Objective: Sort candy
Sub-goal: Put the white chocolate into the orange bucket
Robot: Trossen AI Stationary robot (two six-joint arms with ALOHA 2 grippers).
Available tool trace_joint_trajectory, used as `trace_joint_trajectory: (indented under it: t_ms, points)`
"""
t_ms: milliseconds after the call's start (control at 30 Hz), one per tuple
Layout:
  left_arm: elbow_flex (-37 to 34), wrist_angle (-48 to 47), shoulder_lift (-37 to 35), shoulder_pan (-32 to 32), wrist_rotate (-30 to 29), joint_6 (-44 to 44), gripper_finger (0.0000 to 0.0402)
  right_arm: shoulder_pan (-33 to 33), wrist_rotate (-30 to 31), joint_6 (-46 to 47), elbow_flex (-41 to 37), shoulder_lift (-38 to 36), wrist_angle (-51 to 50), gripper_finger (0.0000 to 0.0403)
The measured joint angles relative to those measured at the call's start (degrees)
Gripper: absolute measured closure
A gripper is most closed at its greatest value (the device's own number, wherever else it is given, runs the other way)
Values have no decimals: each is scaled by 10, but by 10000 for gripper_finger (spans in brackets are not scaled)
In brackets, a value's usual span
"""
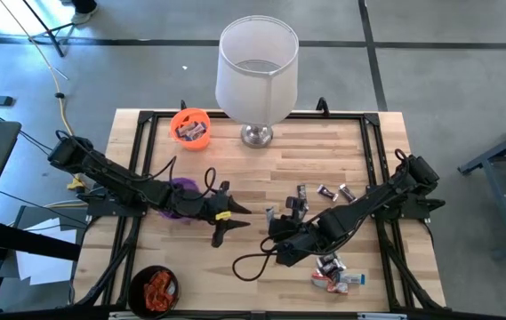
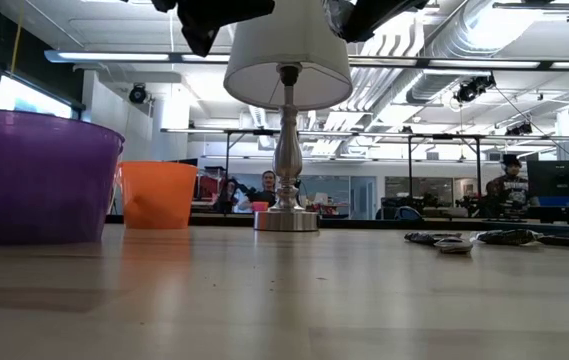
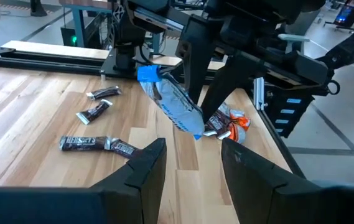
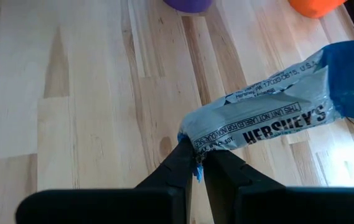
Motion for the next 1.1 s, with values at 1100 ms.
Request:
trace_joint_trajectory:
  t_ms: [1100]
  points:
    - [0, 7, 0, 4, -20, 53, 259, -38, 1, 65, 0, 0, 21, 375]
